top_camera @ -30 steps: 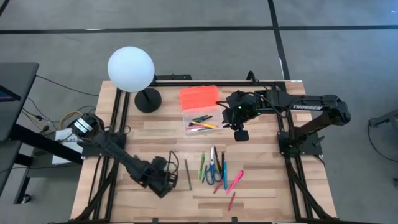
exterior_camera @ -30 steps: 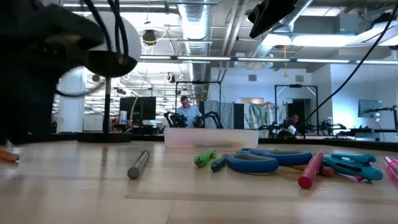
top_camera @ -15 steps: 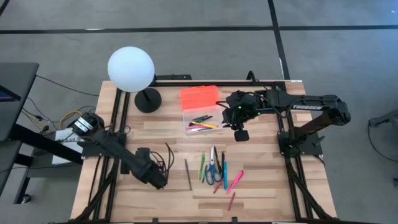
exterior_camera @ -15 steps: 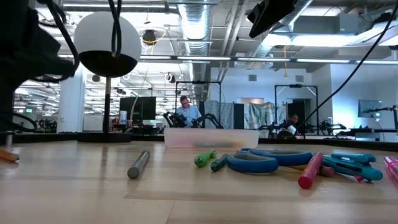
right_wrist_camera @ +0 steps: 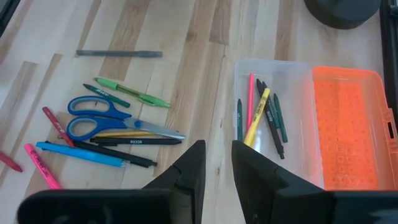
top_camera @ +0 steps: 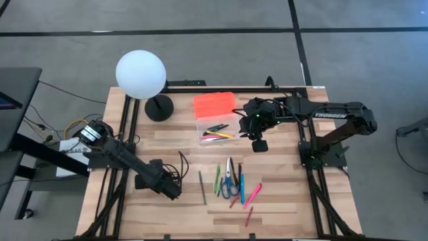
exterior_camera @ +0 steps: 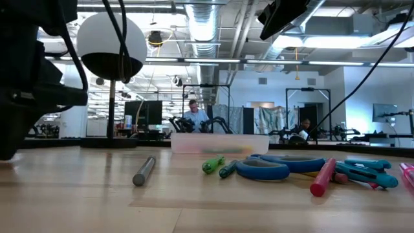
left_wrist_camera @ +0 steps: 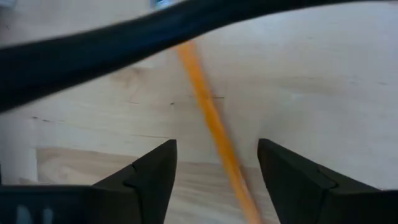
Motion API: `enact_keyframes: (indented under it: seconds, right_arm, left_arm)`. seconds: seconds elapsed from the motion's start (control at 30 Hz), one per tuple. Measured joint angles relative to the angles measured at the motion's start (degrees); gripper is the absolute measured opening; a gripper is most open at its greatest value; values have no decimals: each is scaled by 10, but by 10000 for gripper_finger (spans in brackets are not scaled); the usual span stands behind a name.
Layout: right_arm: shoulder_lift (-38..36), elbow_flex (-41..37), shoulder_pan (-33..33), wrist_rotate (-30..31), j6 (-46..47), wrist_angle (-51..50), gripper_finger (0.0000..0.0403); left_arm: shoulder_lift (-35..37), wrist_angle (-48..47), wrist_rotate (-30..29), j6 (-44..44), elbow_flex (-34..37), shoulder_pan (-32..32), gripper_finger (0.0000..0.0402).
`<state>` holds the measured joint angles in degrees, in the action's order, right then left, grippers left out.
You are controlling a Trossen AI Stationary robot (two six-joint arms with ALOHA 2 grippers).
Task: Pick & place school supplies into a supply box
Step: Put the left orange pencil into the supply box
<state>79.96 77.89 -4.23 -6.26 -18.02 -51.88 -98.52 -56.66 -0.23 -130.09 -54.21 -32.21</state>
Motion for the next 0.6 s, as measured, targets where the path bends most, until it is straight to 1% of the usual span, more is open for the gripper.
enact_keyframes:
  seconds: [0.17,0.3,0.43,0.6]
  right_arm:
    - [0,0,0,0,0,0,72]
    - [0,0,0,0,0,0,72]
    - [0,0,0,0,0,0,72]
    - [0,0,0,0,5,1,72]
  left_arm:
    - [4,43,-3,4,24,3,240]
    - [6,79,-25,63,37,3,238]
    - [4,87,-50,138,35,3,222]
    - [3,93,-60,247,34,3,184]
